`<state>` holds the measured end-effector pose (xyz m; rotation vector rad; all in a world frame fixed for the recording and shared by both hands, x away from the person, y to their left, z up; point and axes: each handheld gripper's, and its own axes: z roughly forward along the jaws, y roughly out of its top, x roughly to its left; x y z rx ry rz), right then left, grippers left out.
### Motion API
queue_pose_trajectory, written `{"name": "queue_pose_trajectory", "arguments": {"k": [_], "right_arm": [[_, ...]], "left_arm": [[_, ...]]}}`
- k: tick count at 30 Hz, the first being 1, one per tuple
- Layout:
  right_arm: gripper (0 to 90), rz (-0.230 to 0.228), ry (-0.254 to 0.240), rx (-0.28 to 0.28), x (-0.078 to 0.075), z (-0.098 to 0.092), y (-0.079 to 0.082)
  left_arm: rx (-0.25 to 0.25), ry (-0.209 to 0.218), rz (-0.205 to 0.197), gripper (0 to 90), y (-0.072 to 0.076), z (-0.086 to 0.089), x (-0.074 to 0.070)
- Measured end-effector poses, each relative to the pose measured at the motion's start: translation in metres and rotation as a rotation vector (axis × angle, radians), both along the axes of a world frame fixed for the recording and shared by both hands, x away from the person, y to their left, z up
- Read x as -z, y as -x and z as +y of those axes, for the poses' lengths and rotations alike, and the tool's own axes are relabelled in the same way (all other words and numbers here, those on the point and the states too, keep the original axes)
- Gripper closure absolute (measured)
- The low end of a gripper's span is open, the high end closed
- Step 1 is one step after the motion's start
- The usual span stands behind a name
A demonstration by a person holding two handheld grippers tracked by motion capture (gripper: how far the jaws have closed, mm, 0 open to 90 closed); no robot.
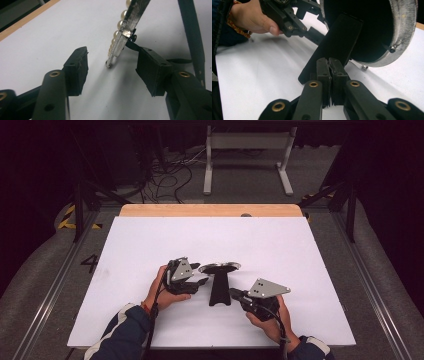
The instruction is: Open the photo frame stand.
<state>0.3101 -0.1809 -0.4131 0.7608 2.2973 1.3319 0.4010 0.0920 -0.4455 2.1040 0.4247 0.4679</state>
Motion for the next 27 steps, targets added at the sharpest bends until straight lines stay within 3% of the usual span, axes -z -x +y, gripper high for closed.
{"name": "queue_pose_trajectory", "arguments": {"k": [13,27], "right_arm": [[87.7,0.014,0.009,-0.002,0.0033,0.0003,-0.0029],[90.0,0.021,0.018,0.011,0.0056,0.0,-0.0049]], "left_arm": [[0.005,0.044,-0.036,60.6,0.0049,0.0036,-0.0067],[0.025,0.027,-0.036,72.9,0.005,0.0025,-0.0061]]}}
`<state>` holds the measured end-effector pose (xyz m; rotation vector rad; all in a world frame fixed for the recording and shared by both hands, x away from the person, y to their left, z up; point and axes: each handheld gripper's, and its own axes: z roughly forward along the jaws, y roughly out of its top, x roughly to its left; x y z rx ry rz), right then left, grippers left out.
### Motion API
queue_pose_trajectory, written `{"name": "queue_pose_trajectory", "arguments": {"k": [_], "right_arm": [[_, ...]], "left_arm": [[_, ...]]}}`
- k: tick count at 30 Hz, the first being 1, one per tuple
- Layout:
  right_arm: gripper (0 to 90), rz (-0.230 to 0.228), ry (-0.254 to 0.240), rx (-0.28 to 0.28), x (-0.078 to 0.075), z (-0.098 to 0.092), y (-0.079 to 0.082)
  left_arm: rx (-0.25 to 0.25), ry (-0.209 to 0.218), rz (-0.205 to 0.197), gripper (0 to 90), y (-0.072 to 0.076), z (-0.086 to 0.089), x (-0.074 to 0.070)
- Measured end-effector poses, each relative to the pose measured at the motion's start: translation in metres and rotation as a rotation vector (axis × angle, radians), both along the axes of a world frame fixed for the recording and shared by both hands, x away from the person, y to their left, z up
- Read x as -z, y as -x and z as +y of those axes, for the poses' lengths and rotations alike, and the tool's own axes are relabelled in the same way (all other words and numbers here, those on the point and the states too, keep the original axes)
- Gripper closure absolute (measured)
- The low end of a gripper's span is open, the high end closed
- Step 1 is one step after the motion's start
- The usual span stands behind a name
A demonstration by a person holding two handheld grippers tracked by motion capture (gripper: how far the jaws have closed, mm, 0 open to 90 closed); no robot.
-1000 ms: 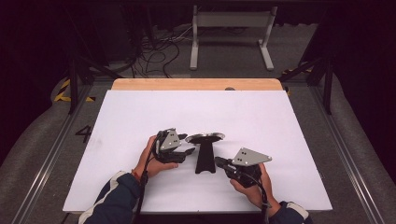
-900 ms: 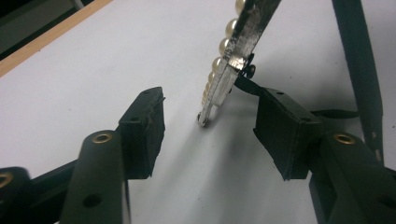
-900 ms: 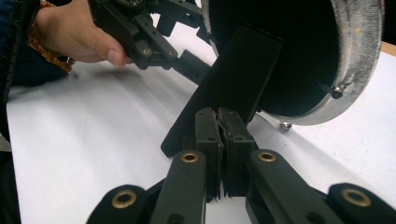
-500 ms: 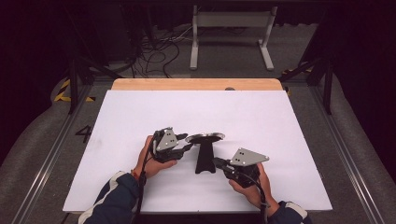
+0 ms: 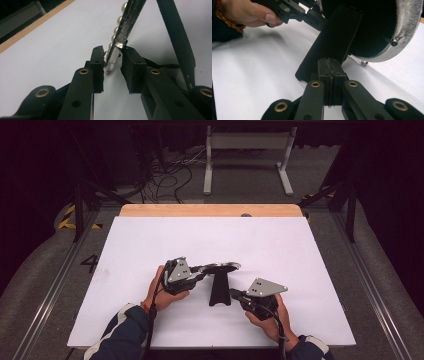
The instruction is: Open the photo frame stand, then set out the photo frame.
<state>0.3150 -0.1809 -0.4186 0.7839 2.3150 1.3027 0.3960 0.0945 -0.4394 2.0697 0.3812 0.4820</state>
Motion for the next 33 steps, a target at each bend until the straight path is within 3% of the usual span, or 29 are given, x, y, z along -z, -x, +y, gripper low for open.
{"name": "queue_pose_trajectory", "arguments": {"k": [9,13,25,33], "right_arm": [[90.0,0.004,-0.007,-0.004,0.001,0.002,0.001],[90.0,0.01,-0.041,-0.005,0.001,0.006,0.003],[90.0,-0.015,0.014,-0.034,0.012,0.053,0.006],[90.0,-0.018,0.052,-0.003,0.024,0.082,0.007]], "left_arm": [[-0.007,-0.008,-0.008,74.1,0.001,0.0,-0.001],[-0.007,-0.007,-0.011,73.1,0.001,-0.001,-0.001],[-0.027,-0.01,0.037,70.4,-0.006,-0.007,0.01],[-0.028,-0.038,0.019,74.0,-0.006,-0.01,0.011]]}}
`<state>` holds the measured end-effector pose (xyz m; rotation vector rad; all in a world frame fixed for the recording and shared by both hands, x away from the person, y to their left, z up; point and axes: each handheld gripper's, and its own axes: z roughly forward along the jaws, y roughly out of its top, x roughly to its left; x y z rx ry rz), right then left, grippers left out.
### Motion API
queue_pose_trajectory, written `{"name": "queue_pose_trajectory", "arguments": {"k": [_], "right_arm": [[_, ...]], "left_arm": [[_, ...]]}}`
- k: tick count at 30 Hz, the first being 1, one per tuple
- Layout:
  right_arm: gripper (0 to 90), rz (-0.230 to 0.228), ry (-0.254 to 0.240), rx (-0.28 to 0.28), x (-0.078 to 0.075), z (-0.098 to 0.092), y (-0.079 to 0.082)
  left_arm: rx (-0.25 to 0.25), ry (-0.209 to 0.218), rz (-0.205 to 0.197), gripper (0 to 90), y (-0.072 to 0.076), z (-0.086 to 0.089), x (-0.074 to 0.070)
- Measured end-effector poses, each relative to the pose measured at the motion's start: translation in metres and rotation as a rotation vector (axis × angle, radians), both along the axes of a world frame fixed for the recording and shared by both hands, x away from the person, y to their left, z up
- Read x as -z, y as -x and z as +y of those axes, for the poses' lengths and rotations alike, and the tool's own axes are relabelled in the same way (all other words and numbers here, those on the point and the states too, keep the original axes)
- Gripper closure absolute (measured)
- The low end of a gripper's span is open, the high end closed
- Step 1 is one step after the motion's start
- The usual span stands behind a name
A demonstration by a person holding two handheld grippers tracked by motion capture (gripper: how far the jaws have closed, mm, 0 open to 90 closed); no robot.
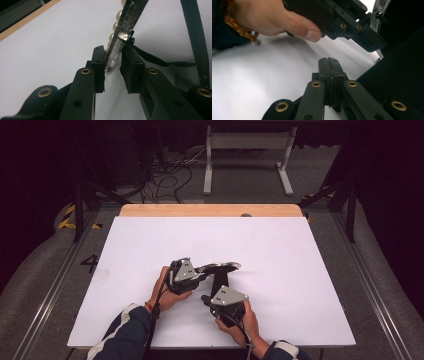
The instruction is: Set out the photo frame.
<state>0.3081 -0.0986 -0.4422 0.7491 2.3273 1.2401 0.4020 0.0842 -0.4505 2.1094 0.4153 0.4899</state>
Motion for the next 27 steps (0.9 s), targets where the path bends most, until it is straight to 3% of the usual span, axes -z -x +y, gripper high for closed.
{"name": "queue_pose_trajectory", "arguments": {"k": [7,13,27], "right_arm": [[90.0,0.015,0.04,0.064,0.01,0.007,-0.004],[90.0,0.061,0.03,0.072,0.015,0.002,-0.007],[90.0,0.07,0.04,0.076,0.014,-0.01,-0.008]], "left_arm": [[-0.005,-0.027,-0.013,75.1,0.002,0.0,-0.001],[0.006,-0.059,-0.021,77.1,0.006,0.001,-0.004],[0.019,-0.082,-0.031,79.4,0.008,0.001,-0.006]]}}
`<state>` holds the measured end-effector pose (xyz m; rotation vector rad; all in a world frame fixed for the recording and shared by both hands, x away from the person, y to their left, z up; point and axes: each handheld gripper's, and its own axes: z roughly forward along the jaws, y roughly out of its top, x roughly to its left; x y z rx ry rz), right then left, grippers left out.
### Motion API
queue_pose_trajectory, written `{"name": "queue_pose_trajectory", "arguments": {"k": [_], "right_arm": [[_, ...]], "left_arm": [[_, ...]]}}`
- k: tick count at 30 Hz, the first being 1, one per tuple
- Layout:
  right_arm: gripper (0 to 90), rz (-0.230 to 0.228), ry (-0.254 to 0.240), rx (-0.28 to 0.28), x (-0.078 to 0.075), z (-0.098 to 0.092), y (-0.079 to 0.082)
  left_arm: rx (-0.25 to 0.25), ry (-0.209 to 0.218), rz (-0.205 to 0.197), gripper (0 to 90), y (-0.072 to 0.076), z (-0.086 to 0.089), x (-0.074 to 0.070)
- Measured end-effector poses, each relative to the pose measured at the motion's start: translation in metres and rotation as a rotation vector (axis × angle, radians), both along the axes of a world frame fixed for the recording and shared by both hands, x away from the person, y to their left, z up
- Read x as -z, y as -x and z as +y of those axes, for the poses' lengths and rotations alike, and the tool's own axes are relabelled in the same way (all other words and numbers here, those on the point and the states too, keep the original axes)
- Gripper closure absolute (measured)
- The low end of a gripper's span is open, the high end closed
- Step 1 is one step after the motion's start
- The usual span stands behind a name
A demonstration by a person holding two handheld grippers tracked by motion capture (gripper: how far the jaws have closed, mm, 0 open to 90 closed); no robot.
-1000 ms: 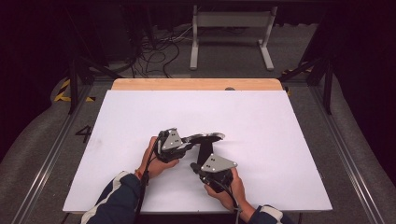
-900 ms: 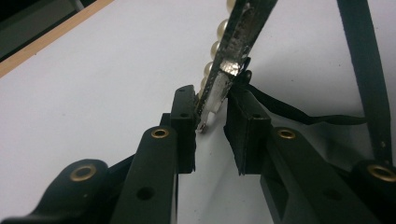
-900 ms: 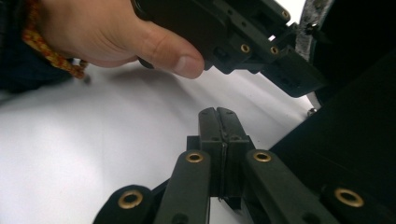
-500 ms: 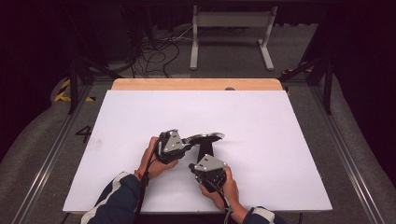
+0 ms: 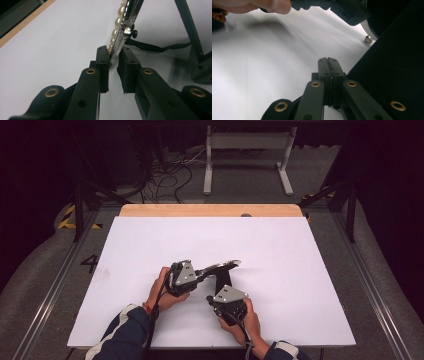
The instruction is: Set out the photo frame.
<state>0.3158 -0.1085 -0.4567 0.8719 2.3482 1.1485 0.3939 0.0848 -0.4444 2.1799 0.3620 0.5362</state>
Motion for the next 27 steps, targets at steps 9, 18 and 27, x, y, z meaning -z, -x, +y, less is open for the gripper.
{"name": "queue_pose_trajectory", "arguments": {"k": [9,18,27], "right_arm": [[90.0,0.03,0.01,-0.015,0.0,-0.012,-0.003],[90.0,0.052,0.011,-0.008,0.001,-0.023,-0.007],[90.0,0.058,0.008,-0.018,0.005,-0.025,-0.005]], "left_arm": [[0.003,0.01,0.007,79.6,0.001,-0.002,0.001],[-0.01,0.108,0.042,68.6,0.002,-0.005,0.002],[-0.035,0.117,0.074,49.7,-0.003,-0.017,0.006]]}}
